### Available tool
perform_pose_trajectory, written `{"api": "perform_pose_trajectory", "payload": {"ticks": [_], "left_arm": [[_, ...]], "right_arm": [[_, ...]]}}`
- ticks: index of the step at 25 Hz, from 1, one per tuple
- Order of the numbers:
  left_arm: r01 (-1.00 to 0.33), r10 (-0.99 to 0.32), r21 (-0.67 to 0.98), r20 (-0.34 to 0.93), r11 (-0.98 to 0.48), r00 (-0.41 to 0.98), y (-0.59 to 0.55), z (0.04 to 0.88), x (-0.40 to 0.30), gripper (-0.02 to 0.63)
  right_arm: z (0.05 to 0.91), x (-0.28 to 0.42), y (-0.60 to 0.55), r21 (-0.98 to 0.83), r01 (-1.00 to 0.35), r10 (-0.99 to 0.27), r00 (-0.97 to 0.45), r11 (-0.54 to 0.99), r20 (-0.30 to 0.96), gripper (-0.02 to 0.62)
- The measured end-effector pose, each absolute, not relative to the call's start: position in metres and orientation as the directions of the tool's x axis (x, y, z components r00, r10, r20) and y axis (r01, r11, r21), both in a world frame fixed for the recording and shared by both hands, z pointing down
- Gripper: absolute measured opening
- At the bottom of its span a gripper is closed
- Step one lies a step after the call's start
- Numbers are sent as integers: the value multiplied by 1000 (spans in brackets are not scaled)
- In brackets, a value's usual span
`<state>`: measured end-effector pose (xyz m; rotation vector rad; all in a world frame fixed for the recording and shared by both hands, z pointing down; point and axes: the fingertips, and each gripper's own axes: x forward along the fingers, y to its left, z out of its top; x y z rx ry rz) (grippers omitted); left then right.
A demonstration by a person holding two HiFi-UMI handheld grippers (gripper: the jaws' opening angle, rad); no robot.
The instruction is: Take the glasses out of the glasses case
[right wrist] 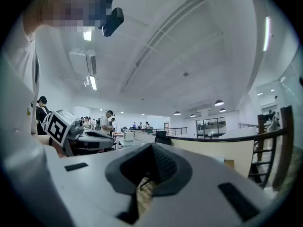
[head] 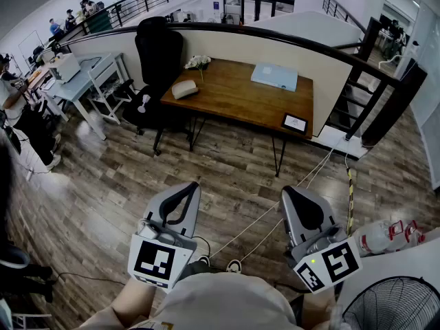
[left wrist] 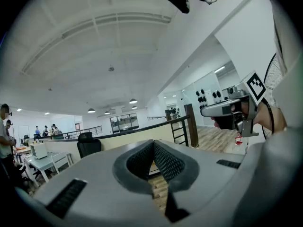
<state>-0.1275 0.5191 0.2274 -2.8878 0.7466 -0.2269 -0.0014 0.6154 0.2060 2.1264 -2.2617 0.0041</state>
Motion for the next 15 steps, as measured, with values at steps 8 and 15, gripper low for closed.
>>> {"api": "perform_pose_trajectory", "payload": {"ticks": [8, 15], "left_arm": [[-462, -485, -185, 106, -867, 868, 535, 227, -115, 3], [-460, -484, -189, 108, -868, 869, 548, 232, -110, 3]], "right_arm": [[202, 11, 633, -7, -998, -998, -56, 56, -6, 3], [209, 16, 644, -5, -998, -998, -64, 64, 2, 3]]}}
